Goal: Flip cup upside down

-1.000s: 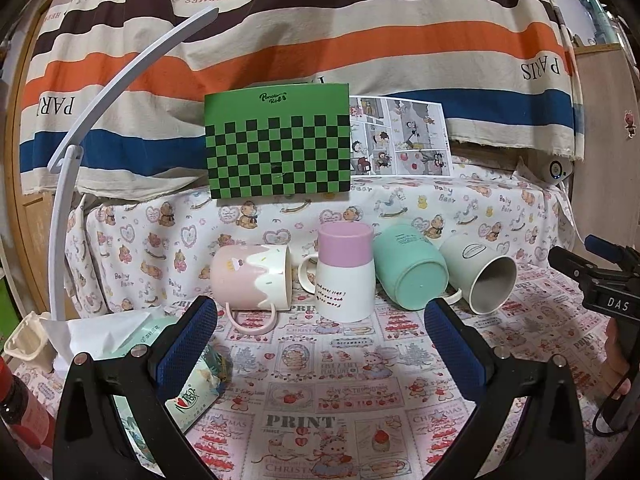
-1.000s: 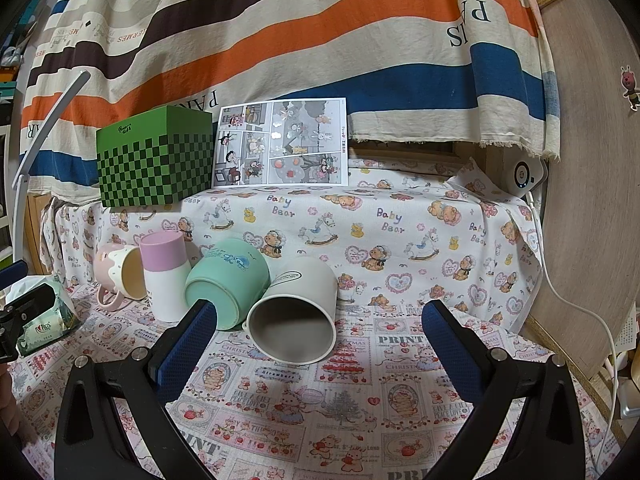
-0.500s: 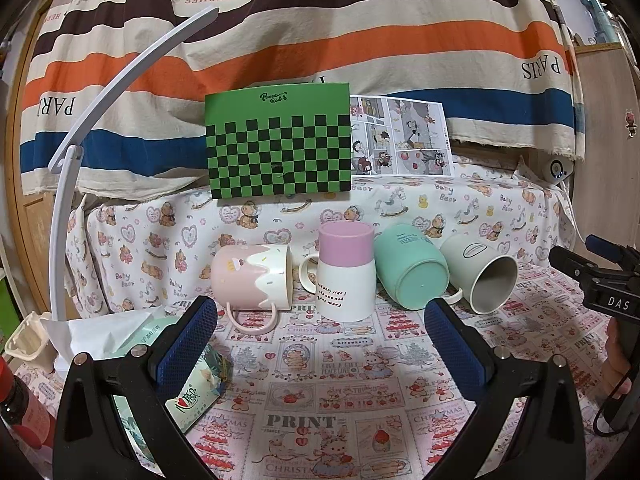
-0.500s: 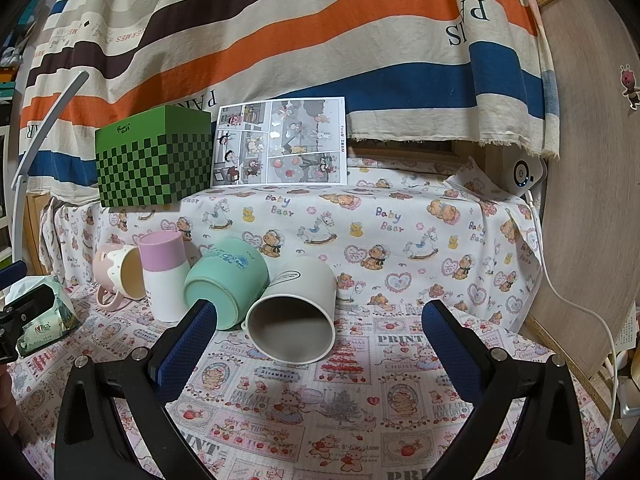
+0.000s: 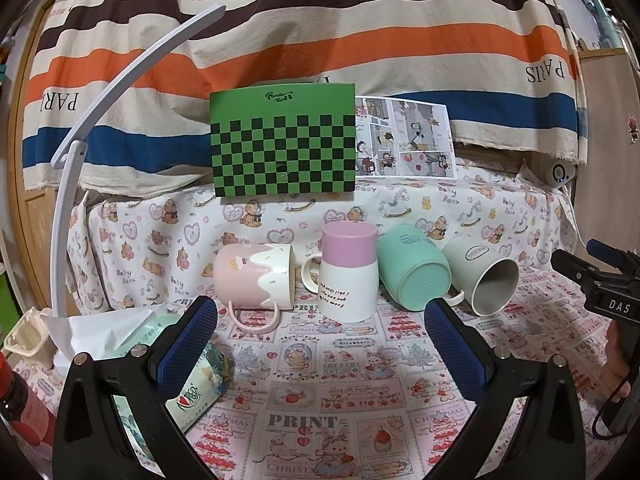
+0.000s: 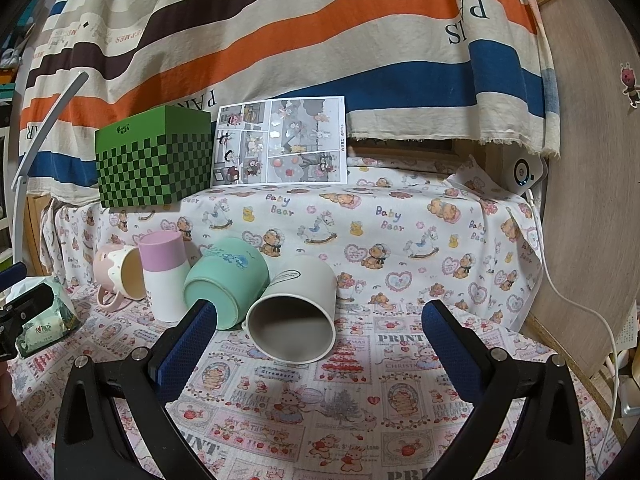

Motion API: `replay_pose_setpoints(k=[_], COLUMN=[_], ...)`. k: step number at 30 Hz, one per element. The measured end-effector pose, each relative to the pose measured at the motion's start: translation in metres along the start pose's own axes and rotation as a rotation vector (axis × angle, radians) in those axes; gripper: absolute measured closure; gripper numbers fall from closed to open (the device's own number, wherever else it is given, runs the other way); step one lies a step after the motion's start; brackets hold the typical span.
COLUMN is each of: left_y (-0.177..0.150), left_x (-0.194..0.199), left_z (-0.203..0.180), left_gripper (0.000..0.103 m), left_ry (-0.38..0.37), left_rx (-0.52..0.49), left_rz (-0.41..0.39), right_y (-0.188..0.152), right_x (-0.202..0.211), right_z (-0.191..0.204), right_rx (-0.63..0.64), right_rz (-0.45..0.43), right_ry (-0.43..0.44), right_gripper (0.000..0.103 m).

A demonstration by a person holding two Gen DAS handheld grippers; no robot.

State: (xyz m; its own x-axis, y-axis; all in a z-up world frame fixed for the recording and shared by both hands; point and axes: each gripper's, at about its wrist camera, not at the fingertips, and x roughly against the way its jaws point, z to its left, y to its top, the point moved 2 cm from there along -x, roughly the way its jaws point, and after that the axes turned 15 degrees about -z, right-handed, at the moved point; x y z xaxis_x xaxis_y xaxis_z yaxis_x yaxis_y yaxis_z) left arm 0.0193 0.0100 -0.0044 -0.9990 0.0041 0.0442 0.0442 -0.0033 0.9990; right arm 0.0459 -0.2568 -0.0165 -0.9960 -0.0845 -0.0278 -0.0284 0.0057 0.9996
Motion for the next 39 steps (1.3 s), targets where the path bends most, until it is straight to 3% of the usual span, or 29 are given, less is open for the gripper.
replay_pose_setpoints(k=[39], left_y=[0.0001], left_x=[-0.0017], left_z=[-0.005], left_gripper=[0.0], left_ry=[0.002], left_rx=[-0.013], left_rz=[0.001], right_y=[-0.003], right_x=[0.0019], right_z=[-0.0017], right_rx=[0.005], right_rz=[-0.004], right_ry=[-0.017], right_gripper=[0.0])
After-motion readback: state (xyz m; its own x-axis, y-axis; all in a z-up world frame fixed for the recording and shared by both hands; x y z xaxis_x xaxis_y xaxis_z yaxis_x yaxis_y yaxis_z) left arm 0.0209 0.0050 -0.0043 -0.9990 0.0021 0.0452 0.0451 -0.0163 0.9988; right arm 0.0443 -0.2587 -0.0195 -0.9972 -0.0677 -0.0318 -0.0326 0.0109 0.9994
